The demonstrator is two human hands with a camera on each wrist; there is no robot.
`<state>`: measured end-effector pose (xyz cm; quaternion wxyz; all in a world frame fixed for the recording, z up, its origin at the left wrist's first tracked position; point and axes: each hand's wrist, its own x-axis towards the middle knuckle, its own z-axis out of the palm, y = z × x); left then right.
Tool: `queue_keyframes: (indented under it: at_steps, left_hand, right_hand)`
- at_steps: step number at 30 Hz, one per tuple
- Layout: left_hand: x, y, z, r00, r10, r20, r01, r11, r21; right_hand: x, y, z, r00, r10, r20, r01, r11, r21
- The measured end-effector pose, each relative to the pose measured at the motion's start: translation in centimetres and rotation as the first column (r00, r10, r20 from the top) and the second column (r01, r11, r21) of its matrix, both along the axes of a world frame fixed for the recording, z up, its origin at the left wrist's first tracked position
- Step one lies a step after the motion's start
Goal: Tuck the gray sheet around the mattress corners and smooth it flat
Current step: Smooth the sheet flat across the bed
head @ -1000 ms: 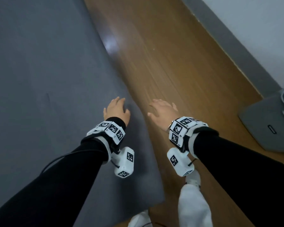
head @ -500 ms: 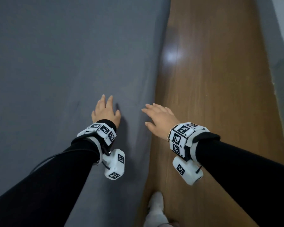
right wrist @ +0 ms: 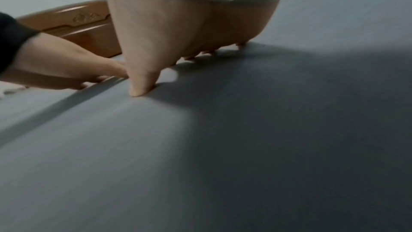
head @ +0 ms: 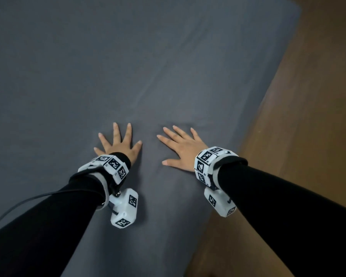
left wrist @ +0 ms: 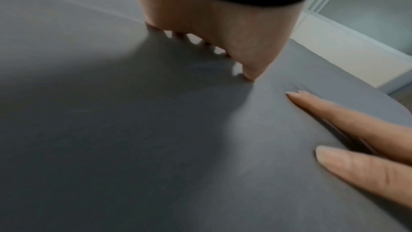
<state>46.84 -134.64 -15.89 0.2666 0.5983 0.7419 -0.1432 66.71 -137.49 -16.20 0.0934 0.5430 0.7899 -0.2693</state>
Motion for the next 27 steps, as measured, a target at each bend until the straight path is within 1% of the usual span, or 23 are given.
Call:
queue_keyframes:
  at_steps: [2, 5, 7, 11, 14, 15, 16, 17, 18, 19, 20, 21, 22, 23, 24, 25, 27]
  left_hand:
    - [3.5, 3.0, 0.1, 0.999, -0.038, 0.006, 0.038, 0.999, -0.030]
    - [10.0, 8.6, 0.2, 0.996, -0.081, 0.031, 0.083, 0.995, -0.056]
    - [15.3, 12.9, 0.4, 0.995, -0.088, 0.044, 0.091, 0.993, -0.075]
    - [26.3, 21.8, 0.4, 0.995, -0.075, 0.068, 0.080, 0.994, -0.080]
    - [34.0, 28.3, 0.2, 0.994, -0.049, 0.097, 0.055, 0.997, -0.061]
    - [36.4, 30.4, 0.2, 0.991, -0.067, 0.115, 0.075, 0.995, -0.064]
    - [38.9, 32.3, 0.2, 0.980, -0.127, 0.152, 0.139, 0.988, -0.071]
    - [41.4, 34.3, 0.5, 0.953, -0.222, 0.207, 0.241, 0.968, -0.075]
    - [43.8, 36.4, 1.3, 0.906, -0.316, 0.281, 0.351, 0.932, -0.084]
    - [45.6, 38.6, 2.3, 0.856, -0.364, 0.367, 0.420, 0.903, -0.086]
    - [46.7, 41.0, 3.3, 0.834, -0.346, 0.430, 0.410, 0.910, -0.062]
    - [47.1, 43.8, 4.2, 0.842, -0.284, 0.458, 0.324, 0.946, -0.009]
    - [47.1, 46.7, 4.8, 0.858, -0.198, 0.474, 0.192, 0.979, 0.063]
    - [46.5, 49.6, 5.2, 0.871, -0.097, 0.482, 0.045, 0.992, 0.119]
    - [45.7, 52.2, 5.2, 0.883, 0.011, 0.469, -0.097, 0.982, 0.160]
    - [44.7, 54.7, 4.9, 0.894, 0.118, 0.433, -0.218, 0.957, 0.190]
    - [43.2, 58.4, 3.9, 0.899, 0.304, 0.315, -0.377, 0.903, 0.204]
  right_hand:
    - [4.1, 3.6, -0.1, 1.000, -0.003, 0.025, 0.003, 1.000, -0.009]
    - [11.5, 10.2, 0.0, 0.997, -0.059, 0.056, 0.061, 0.997, -0.035]
    - [16.7, 14.9, -0.1, 0.995, -0.054, 0.081, 0.058, 0.997, -0.048]
    - [27.1, 25.1, -0.3, 0.995, 0.008, 0.102, -0.002, 0.998, -0.061]
    - [34.7, 31.9, -0.3, 0.988, 0.001, 0.156, 0.010, 0.997, -0.071]
    - [37.0, 34.4, -0.2, 0.983, -0.003, 0.186, 0.016, 0.997, -0.070]
    - [39.4, 36.9, 0.0, 0.976, -0.013, 0.219, 0.029, 0.997, -0.069]
    - [41.5, 39.6, 0.2, 0.966, -0.028, 0.258, 0.045, 0.997, -0.058]
    - [43.4, 42.4, 0.5, 0.954, -0.040, 0.298, 0.055, 0.998, -0.040]
    - [45.0, 45.1, 1.0, 0.940, -0.050, 0.338, 0.062, 0.998, -0.025]
    - [46.1, 48.1, 1.6, 0.926, -0.064, 0.373, 0.073, 0.997, -0.010]
    - [46.7, 51.1, 2.1, 0.916, -0.088, 0.392, 0.090, 0.996, 0.013]
    - [47.1, 54.0, 2.8, 0.912, -0.108, 0.396, 0.103, 0.994, 0.033]
    - [47.0, 56.7, 3.4, 0.917, -0.108, 0.384, 0.099, 0.994, 0.041]
    - [46.6, 59.1, 3.8, 0.930, -0.085, 0.357, 0.074, 0.996, 0.046]
    - [45.9, 61.4, 4.1, 0.946, -0.036, 0.321, 0.022, 0.999, 0.047]
    - [44.2, 65.3, 4.5, 0.968, 0.083, 0.237, -0.095, 0.995, 0.039]
